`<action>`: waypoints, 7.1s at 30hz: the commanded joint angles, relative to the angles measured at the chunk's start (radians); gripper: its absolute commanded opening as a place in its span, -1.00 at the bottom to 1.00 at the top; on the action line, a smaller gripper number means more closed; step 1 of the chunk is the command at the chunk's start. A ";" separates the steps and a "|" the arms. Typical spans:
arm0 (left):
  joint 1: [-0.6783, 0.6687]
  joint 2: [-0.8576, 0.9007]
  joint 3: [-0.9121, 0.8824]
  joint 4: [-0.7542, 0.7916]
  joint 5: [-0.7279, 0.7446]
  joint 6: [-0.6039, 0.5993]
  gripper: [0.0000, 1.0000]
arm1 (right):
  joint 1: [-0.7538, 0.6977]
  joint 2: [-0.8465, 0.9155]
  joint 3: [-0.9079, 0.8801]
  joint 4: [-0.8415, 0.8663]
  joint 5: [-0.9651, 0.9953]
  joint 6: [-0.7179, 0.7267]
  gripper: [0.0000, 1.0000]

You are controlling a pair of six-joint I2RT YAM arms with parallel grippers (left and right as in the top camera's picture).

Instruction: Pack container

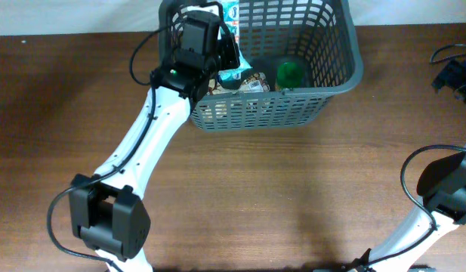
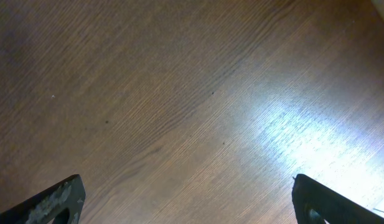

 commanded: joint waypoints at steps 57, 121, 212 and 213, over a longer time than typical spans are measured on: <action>0.159 -0.705 0.179 -1.095 0.047 0.105 0.98 | -0.004 -0.001 -0.006 0.002 0.002 0.010 0.98; 0.362 -1.521 -0.535 -0.853 0.264 0.578 0.99 | -0.004 -0.001 -0.006 0.002 0.002 0.010 0.98; 0.391 -1.874 -1.707 0.330 0.098 0.536 0.99 | -0.004 -0.001 -0.006 0.002 0.002 0.010 0.98; 0.391 -1.874 -1.707 0.330 0.098 0.536 0.99 | -0.004 -0.001 -0.006 0.002 0.002 0.010 0.98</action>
